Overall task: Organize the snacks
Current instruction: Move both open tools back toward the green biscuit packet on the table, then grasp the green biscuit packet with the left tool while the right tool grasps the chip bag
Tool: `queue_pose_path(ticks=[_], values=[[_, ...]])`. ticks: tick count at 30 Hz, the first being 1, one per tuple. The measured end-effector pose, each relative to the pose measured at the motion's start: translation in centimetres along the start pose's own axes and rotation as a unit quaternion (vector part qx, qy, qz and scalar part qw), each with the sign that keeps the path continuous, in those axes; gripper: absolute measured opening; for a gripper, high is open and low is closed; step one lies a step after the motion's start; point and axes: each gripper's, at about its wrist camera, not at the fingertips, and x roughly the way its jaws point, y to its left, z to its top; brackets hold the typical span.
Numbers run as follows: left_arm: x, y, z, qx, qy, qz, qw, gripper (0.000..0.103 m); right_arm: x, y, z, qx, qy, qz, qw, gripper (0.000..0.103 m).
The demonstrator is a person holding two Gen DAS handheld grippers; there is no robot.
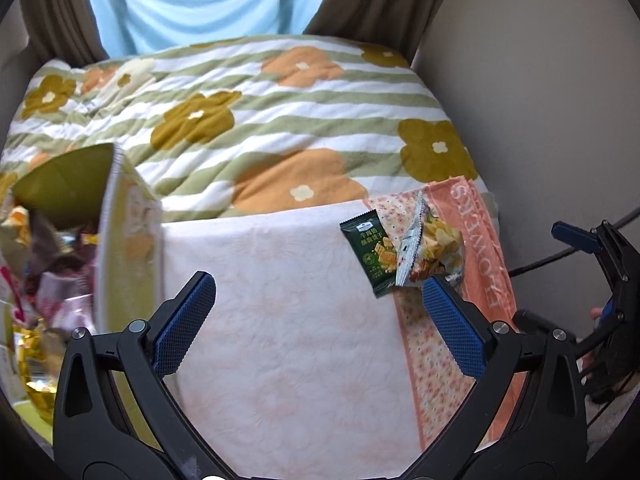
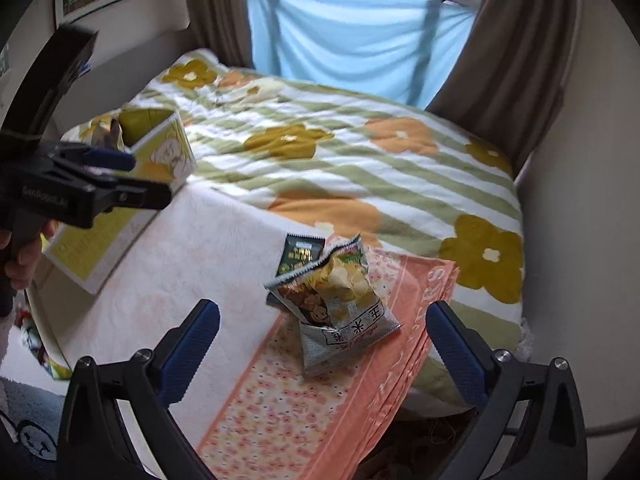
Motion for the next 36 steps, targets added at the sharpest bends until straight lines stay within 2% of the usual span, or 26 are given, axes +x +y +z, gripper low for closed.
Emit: queue_pose_path(ticks=[9,14,26,36], values=[[12.2,-1.5,2.9,0.005,0.065,0.012,0.9978,0.103,6.5,-1.3,-1.1,-0.046,0.039,0.023,0.998,0.103],[15.9,-2.5,3.7,0.017,0.087,0.026,0.9957,0.103,8.0,-1.6,-1.2,-0.055,0.046,0.025,0.997,0.103],[19.3,-4.4,3.4,0.043,0.103,0.052,0.9924,0.103,8.7,-2.1,-1.3,-0.054,0.053,0.027,0.997,0.103],[19.2,-3.3,2.2,0.036,0.11,0.048,0.9921,0.103,8.9,-2.0,-1.2,-0.06,0.053,0.028,0.996,0.103]])
